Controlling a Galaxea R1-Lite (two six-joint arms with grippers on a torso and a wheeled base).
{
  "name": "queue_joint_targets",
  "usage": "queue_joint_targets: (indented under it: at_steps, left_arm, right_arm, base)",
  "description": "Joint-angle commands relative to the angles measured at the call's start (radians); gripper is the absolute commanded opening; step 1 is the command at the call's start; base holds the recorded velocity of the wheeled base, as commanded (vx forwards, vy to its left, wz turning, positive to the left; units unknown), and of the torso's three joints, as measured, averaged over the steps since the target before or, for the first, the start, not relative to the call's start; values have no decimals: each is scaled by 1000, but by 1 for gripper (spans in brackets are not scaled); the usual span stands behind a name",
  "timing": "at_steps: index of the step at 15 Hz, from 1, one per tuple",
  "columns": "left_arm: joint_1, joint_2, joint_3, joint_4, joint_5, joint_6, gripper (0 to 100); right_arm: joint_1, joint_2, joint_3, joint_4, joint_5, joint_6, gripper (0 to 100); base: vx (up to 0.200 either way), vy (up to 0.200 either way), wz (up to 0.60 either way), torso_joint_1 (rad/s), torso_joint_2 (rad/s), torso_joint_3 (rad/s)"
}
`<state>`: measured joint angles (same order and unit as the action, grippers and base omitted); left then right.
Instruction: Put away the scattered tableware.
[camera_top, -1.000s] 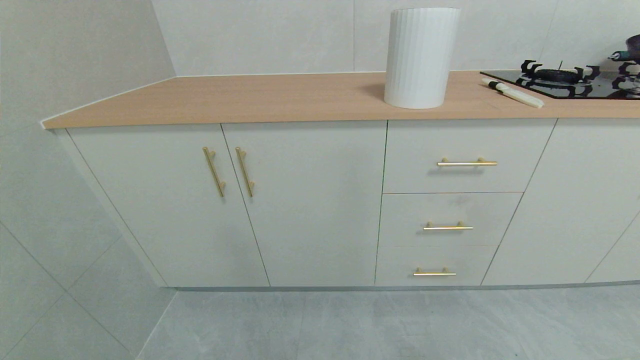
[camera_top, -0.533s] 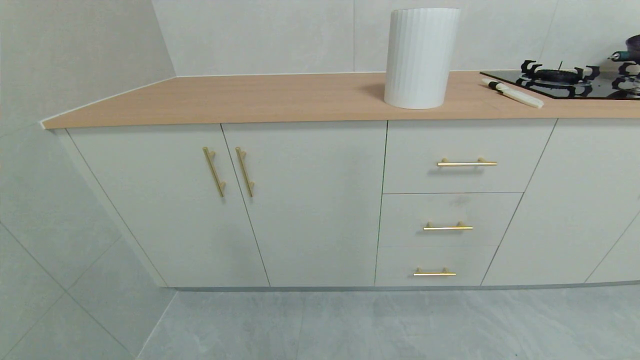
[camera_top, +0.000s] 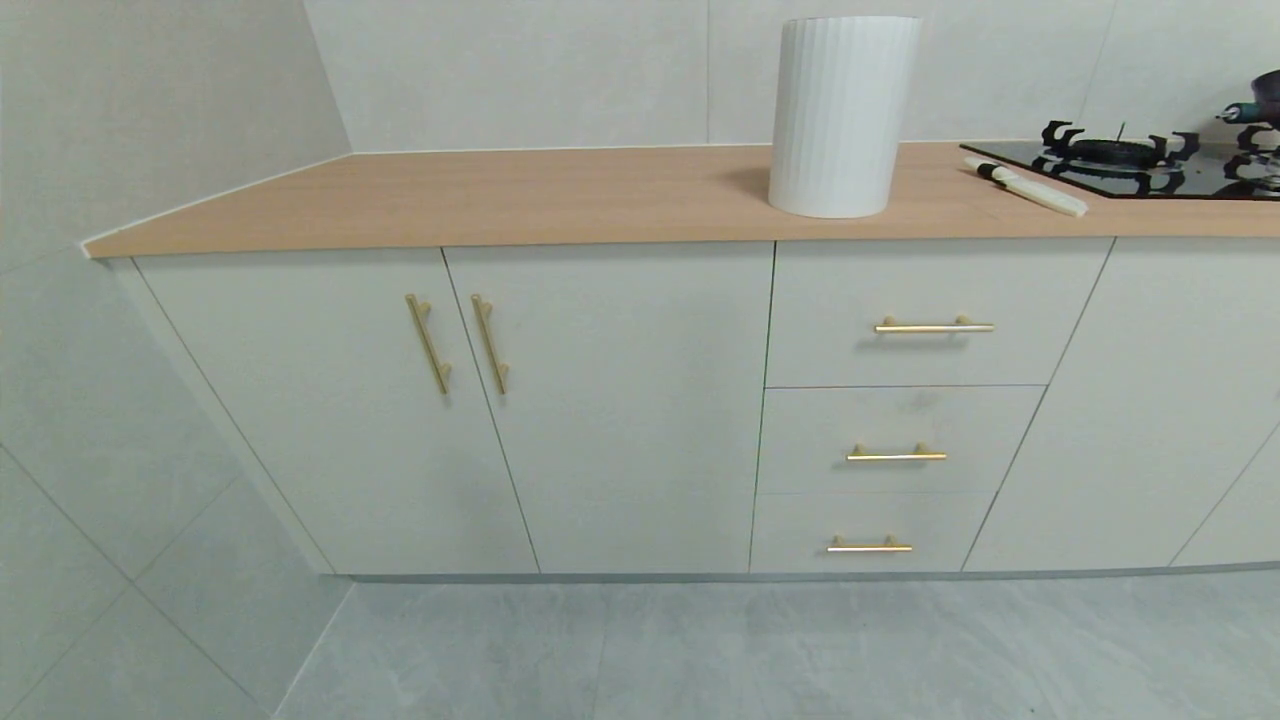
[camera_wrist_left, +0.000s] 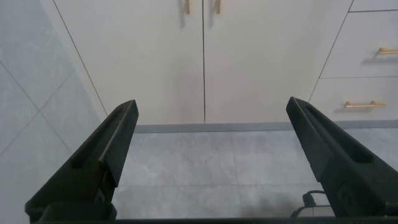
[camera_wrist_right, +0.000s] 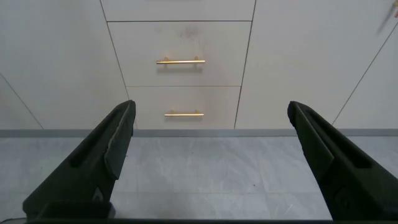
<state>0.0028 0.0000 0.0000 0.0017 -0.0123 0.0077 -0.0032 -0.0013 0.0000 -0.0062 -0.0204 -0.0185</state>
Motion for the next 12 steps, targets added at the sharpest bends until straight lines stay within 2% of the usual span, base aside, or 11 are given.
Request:
queue_joint_targets:
  at_steps: [1, 7, 12]
  left_arm:
    - [0, 0, 0, 0, 0, 0, 100]
    - [0, 0, 0, 0, 0, 0, 100]
    - [0, 0, 0, 0, 0, 2, 100]
  right_arm:
    - [0, 3, 0, 2, 0, 0, 100]
    - [0, 3, 0, 2, -26, 31, 100]
    - [0, 3, 0, 2, -18, 31, 100]
  base:
    - [0, 0, 0, 0, 0, 0]
    - [0, 0, 0, 0, 0, 0]
    - [200, 0, 0, 1, 0, 1]
